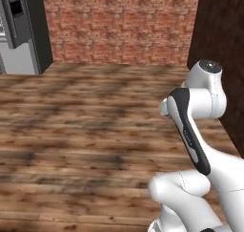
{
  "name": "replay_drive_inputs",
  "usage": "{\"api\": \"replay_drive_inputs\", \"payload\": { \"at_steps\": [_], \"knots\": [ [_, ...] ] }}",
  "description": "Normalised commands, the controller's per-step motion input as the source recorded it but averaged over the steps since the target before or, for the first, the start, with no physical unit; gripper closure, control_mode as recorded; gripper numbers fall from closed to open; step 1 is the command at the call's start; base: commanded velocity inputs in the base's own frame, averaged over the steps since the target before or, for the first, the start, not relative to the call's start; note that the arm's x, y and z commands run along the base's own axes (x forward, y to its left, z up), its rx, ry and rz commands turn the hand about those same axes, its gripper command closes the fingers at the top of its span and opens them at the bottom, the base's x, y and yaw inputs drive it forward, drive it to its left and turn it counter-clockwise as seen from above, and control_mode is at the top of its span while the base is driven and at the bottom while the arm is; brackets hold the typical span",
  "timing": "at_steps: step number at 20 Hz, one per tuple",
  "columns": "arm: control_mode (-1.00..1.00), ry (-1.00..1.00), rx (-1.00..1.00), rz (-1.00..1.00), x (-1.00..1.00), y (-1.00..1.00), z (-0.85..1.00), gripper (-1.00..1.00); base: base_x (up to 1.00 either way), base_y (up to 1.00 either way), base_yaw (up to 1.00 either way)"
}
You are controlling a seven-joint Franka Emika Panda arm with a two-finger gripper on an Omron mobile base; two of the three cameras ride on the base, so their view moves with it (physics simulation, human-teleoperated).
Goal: Take the cheese, chicken drumstick, and bell pepper from the fridge and place them on the plate on the dining counter to create an appetizer plate.
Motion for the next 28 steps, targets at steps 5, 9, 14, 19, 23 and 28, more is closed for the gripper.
{"api": "replay_drive_inputs", "payload": {
  "at_steps": [5, 9, 14, 19, 23, 28],
  "knots": [
    [1.00, 0.00, 0.00, 0.00, 0.00, 0.00, 0.00, -1.00, 1.00, 0.94, -0.09],
    [1.00, 0.00, 0.00, 0.00, 0.00, 0.00, 0.00, -1.00, 1.00, 1.00, -0.14],
    [1.00, 0.00, 0.00, 0.00, 0.00, 0.00, 0.00, -1.00, 1.00, 1.00, -0.15],
    [1.00, 0.00, 0.00, 0.00, 0.00, 0.00, 0.00, -1.00, 1.00, 1.00, -0.12],
    [1.00, 0.00, 0.00, 0.00, 0.00, 0.00, 0.00, -1.00, 0.94, 1.00, -0.05],
    [1.00, 0.00, 0.00, 0.00, 0.00, 0.00, 0.00, -1.00, 0.67, 1.00, -0.06]
  ]
}}
